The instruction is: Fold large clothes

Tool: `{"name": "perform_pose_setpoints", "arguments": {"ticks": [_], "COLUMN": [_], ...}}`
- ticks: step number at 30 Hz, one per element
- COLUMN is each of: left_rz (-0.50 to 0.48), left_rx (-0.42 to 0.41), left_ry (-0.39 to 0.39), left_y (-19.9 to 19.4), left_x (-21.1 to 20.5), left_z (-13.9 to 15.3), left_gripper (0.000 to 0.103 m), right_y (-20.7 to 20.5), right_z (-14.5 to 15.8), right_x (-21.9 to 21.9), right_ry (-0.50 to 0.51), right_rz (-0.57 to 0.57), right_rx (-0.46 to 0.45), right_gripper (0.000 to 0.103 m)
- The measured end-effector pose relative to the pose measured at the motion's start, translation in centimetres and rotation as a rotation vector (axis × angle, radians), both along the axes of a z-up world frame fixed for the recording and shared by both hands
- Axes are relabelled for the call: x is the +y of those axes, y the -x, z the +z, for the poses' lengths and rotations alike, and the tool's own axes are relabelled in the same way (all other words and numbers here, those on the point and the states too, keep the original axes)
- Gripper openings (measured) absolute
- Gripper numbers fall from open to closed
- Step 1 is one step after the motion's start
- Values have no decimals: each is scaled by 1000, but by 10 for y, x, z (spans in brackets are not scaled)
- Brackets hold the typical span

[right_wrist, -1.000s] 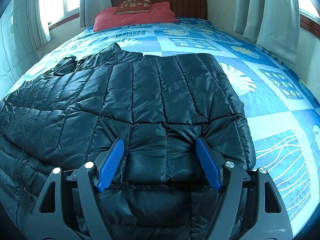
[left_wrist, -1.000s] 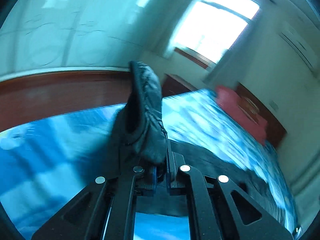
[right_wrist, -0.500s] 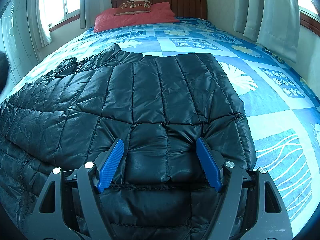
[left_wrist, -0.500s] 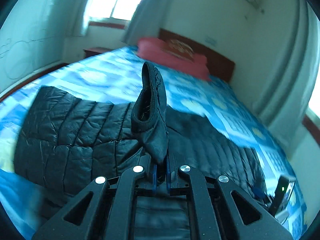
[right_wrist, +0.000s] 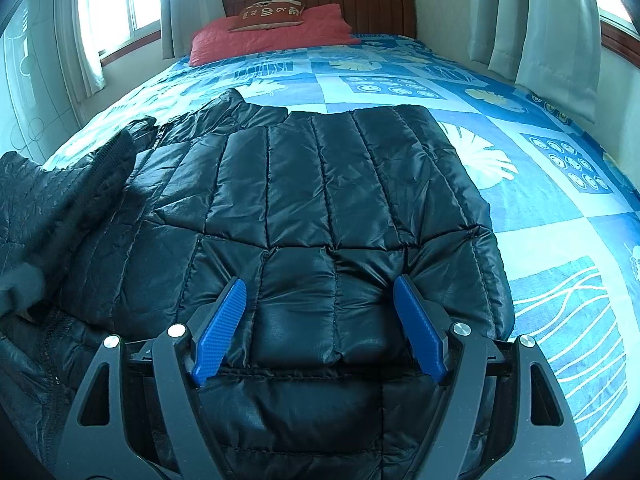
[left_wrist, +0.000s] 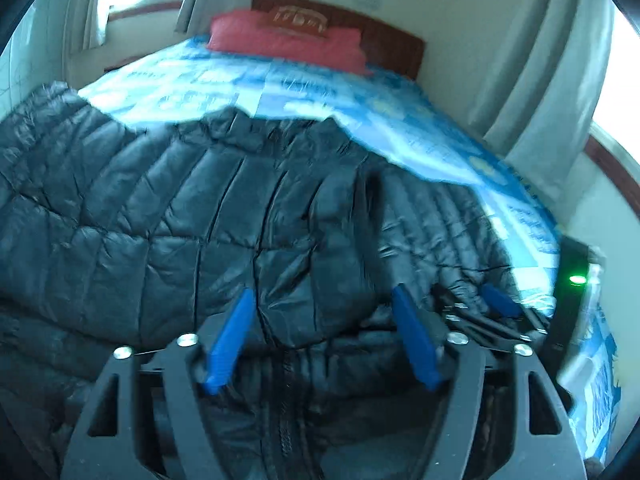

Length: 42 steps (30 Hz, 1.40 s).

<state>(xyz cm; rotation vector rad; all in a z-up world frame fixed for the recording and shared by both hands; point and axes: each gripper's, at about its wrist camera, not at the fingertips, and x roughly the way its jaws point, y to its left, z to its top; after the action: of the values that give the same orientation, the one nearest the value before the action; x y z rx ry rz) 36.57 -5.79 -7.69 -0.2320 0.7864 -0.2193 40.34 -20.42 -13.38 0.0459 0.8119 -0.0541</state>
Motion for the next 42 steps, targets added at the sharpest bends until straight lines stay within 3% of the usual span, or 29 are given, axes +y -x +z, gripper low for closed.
{"name": "perform_pose_setpoints", "arguments": {"ticks": [6, 10, 13, 18, 19, 20, 22, 28, 31, 36, 39, 42], "left_rz": [-16, 73, 157, 279, 294, 307, 324, 346, 340, 300, 278, 269], "left_rx": [-48, -111, -125, -77, -67, -58, -47, -61, -69, -64, -47, -29], "left_ry": [-12, -61, -95, -86, -83, -81, -84, -82, -81, -113, -118, -123], "left_y": [33, 56, 66, 74, 75, 76, 78, 72, 65, 41, 23, 4], "left_x": [26, 74, 114, 172, 179, 186, 197, 213, 213, 203, 195, 189], "left_z": [26, 36, 36, 23, 20, 17, 13, 13, 15, 13, 10, 6], "left_gripper": [73, 73, 74, 74, 74, 74, 74, 74, 74, 74, 74, 74], "right_y": [10, 24, 14, -16, -21, -25, -23, -5, -6, -24, -29, -31], "right_z": [21, 41, 45, 28, 22, 19, 28, 76, 83, 61, 31, 23], "right_x": [4, 26, 67, 102, 107, 115, 123, 88, 55, 2, -15, -11], "right_ry": [-40, -202, -230, -253, -248, -219, -191, -110, -69, -28, -30, -11], "right_rz": [-24, 14, 90, 98, 101, 108, 140, 113, 61, -40, -50, -44], "right_rx": [-17, -50, -30, 43, 70, 83, 65, -78, -81, 1, 84, 92], "right_gripper": [79, 79, 79, 78, 69, 38, 20, 17, 17, 17, 18, 23]}}
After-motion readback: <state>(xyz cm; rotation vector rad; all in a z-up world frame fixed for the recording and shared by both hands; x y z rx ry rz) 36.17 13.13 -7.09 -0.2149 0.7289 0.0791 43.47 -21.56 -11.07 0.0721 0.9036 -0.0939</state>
